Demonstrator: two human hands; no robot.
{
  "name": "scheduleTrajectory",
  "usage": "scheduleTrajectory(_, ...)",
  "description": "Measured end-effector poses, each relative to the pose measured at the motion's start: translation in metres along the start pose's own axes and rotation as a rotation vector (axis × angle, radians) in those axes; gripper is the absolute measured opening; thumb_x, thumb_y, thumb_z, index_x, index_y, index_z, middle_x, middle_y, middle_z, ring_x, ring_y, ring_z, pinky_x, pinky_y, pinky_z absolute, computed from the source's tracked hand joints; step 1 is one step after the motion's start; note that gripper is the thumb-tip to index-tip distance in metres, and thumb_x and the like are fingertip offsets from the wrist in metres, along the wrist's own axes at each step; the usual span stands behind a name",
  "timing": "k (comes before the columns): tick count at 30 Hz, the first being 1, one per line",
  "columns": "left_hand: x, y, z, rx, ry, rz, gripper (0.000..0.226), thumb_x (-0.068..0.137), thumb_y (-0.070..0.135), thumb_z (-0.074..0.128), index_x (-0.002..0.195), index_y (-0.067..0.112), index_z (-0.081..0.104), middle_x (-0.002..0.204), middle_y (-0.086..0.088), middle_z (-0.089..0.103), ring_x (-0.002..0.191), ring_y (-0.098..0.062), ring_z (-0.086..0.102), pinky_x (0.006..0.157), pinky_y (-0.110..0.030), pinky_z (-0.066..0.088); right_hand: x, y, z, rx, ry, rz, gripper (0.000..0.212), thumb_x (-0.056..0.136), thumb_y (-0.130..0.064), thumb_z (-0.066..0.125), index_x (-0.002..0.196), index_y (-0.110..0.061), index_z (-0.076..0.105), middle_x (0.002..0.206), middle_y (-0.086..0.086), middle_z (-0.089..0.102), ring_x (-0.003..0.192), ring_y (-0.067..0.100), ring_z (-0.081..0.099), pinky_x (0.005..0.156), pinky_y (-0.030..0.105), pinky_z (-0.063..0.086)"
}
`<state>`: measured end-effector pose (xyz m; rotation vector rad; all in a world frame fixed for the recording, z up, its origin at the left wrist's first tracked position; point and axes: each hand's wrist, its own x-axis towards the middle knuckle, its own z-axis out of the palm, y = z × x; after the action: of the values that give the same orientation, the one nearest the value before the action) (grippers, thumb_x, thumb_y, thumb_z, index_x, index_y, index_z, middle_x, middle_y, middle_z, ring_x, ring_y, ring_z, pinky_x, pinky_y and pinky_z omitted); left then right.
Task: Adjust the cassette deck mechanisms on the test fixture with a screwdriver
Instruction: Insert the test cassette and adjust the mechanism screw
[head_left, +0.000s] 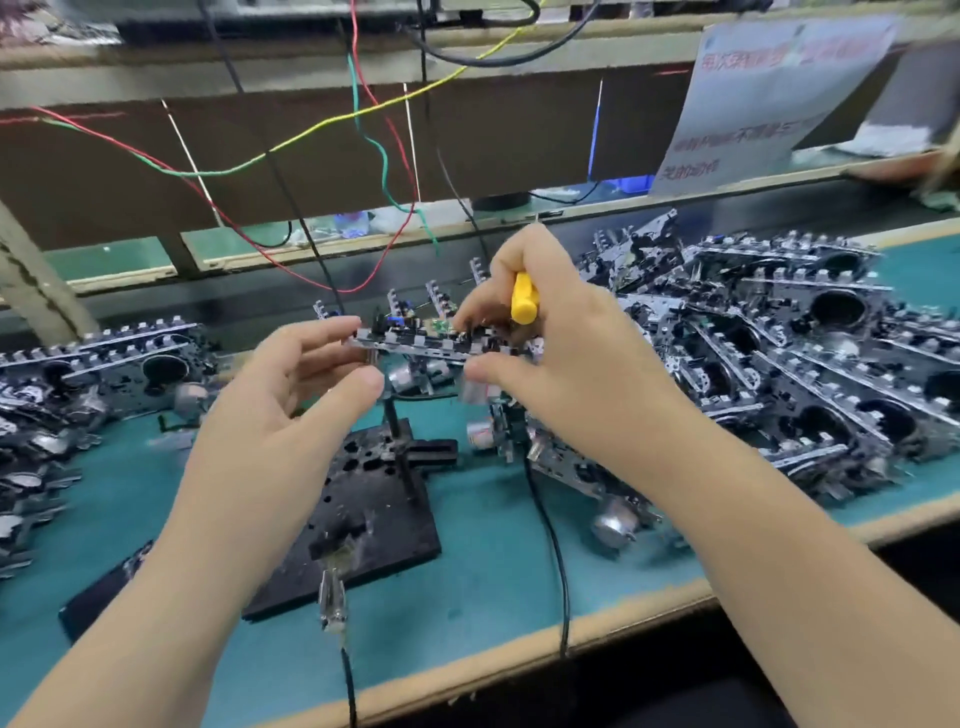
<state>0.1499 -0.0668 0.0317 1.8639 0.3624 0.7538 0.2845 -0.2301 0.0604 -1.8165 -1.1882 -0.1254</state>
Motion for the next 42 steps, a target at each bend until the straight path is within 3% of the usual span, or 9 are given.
scheduleTrajectory(4, 0.023, 0.024, 0.047, -0.015, -0.108, 0.086, 0.035, 0.081, 0.041, 0.065, 0.116, 0.041, 0.065, 0.111, 0.020, 0.072, 0.108, 0.004, 0.065, 0.092, -0.021, 0.046, -0.007, 0.020, -0.047, -0.156, 0.125, -0.013, 0.061, 0.081, 0.001, 0.077, 0.094, -0.036, 0.030, 0.097, -0.011, 0.069, 0.092, 0.011, 0.065, 0.073, 0.015, 0.047)
scheduleTrajectory(12, 0.058, 0.043, 0.157, 0.205, -0.496, 0.243, 0.061, 0.084, 0.054, 0.058, 0.143, 0.041, 0.048, 0.142, 0.022, 0.051, 0.130, 0.003, 0.046, 0.102, -0.023, 0.038, -0.044, 0.089, -0.135, -0.479, 0.366, 0.054, 0.064, 0.079, 0.004, 0.077, 0.099, -0.035, 0.030, 0.099, -0.003, 0.070, 0.081, 0.008, 0.053, 0.071, -0.002, 0.032)
scheduleTrajectory(16, 0.066, 0.031, 0.200, 0.603, -0.641, 0.356, 0.059, 0.094, 0.062, 0.052, 0.148, 0.042, 0.040, 0.160, 0.010, 0.033, 0.148, -0.013, 0.024, 0.120, -0.048, 0.025, -0.067, 0.128, -0.145, -0.548, 0.292, 0.228, 0.062, 0.078, 0.003, 0.076, 0.098, -0.037, 0.034, 0.092, -0.006, 0.062, 0.082, 0.024, 0.054, 0.069, 0.032, 0.036)
scheduleTrajectory(22, 0.060, 0.011, 0.209, 0.787, -0.637, 0.506, 0.055, 0.095, 0.069, 0.044, 0.144, 0.043, 0.046, 0.169, 0.008, 0.004, 0.154, -0.014, -0.008, 0.123, -0.054, -0.008, -0.083, 0.145, -0.143, -0.523, 0.175, 0.332, 0.057, 0.084, -0.009, 0.078, 0.100, -0.038, 0.031, 0.108, -0.016, 0.066, 0.082, 0.016, 0.054, 0.069, 0.035, 0.034)
scheduleTrajectory(26, 0.050, 0.011, 0.165, 0.581, -0.483, 0.503, 0.039, 0.095, 0.056, 0.056, 0.130, 0.041, 0.059, 0.164, 0.008, 0.025, 0.152, -0.011, 0.009, 0.124, -0.044, 0.003, -0.082, 0.134, -0.142, -0.453, 0.279, 0.345, 0.044, 0.086, -0.018, 0.074, 0.102, -0.033, 0.036, 0.111, -0.019, 0.066, 0.088, 0.022, 0.058, 0.074, 0.044, 0.044)
scheduleTrajectory(30, 0.054, -0.002, 0.067, 0.591, -0.218, 0.406, 0.025, 0.094, 0.037, 0.060, 0.114, 0.026, 0.071, 0.132, 0.008, 0.061, 0.127, -0.011, 0.048, 0.109, -0.018, 0.027, -0.055, 0.120, -0.122, -0.145, 0.242, 0.478, 0.037, 0.095, -0.013, 0.058, 0.128, 0.000, 0.046, 0.128, 0.013, 0.062, 0.112, 0.027, 0.060, 0.108, 0.050, 0.042)
scheduleTrajectory(33, 0.064, -0.019, -0.013, 0.704, -0.042, 0.197, 0.019, 0.097, 0.028, 0.060, 0.112, 0.026, 0.071, 0.115, 0.011, 0.069, 0.108, -0.010, 0.059, 0.094, -0.021, 0.040, -0.031, 0.075, -0.073, -0.074, 0.148, 0.383, 0.022, 0.096, -0.006, 0.057, 0.116, 0.003, 0.054, 0.100, -0.010, 0.070, 0.104, 0.031, 0.065, 0.094, 0.038, 0.048)
scheduleTrajectory(35, 0.068, -0.033, -0.059, 0.813, 0.014, 0.036, 0.020, 0.097, 0.026, 0.060, 0.114, 0.028, 0.070, 0.109, 0.010, 0.070, 0.102, -0.012, 0.062, 0.088, -0.029, 0.046, -0.021, 0.025, -0.028, -0.127, 0.106, 0.203, 0.015, 0.091, -0.016, 0.066, 0.098, -0.019, 0.054, 0.086, -0.019, 0.069, 0.088, 0.026, 0.066, 0.080, 0.035, 0.049)
scheduleTrajectory(42, 0.063, -0.084, -0.139, 1.057, -0.036, -0.282, 0.034, 0.090, 0.039, 0.071, 0.121, 0.029, 0.066, 0.121, -0.002, 0.069, 0.109, -0.026, 0.064, 0.091, -0.036, 0.048, 0.053, -0.041, 0.118, -0.215, -0.410, -0.067, 0.032, 0.087, -0.020, 0.070, 0.095, -0.026, 0.040, 0.096, 0.000, 0.069, 0.089, 0.029, 0.060, 0.076, 0.044, 0.051)
